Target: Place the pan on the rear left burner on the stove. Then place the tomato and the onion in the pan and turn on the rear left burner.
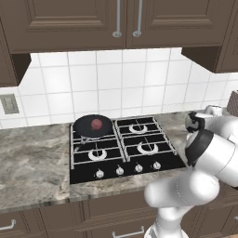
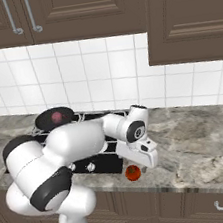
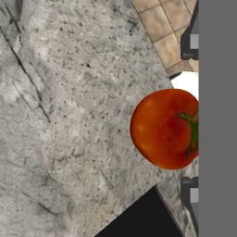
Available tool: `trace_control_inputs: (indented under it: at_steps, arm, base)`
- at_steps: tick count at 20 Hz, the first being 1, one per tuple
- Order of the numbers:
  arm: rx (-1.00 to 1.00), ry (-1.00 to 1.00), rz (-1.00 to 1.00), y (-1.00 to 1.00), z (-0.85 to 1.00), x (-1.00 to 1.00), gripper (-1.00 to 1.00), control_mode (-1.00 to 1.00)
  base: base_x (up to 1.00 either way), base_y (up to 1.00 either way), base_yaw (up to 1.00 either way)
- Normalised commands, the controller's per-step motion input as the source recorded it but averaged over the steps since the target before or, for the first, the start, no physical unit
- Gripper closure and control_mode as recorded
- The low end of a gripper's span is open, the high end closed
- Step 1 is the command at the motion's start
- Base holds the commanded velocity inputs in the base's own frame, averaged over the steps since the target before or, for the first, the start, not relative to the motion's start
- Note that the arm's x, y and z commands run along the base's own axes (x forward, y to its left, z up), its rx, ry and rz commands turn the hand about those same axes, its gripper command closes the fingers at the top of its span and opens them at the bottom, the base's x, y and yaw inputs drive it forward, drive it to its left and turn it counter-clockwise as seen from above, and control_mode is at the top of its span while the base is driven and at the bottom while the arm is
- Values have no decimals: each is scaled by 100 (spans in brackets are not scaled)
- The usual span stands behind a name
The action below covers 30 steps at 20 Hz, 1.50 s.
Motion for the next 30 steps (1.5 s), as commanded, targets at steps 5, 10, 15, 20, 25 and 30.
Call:
trace_control_inputs:
  at_steps: [5, 10, 15, 20, 25, 30]
  arm:
    - [0, 9, 0, 0, -8, 0, -100, -100]
    - [0, 9, 0, 0, -6, 0, -100, -100]
    - [0, 9, 0, 0, -9, 0, -100, -100]
    - [1, 7, 0, 0, -13, -4, -100, -100]
    - [3, 7, 0, 8, -20, -12, -100, -100]
    - [3, 4, -1, 12, -23, -28, -100, -100]
  base:
    - [0, 0, 0]
    - [0, 0, 0]
    - [0, 0, 0]
    - [0, 0, 0]
    - [0, 0, 0]
    - [0, 0, 0]
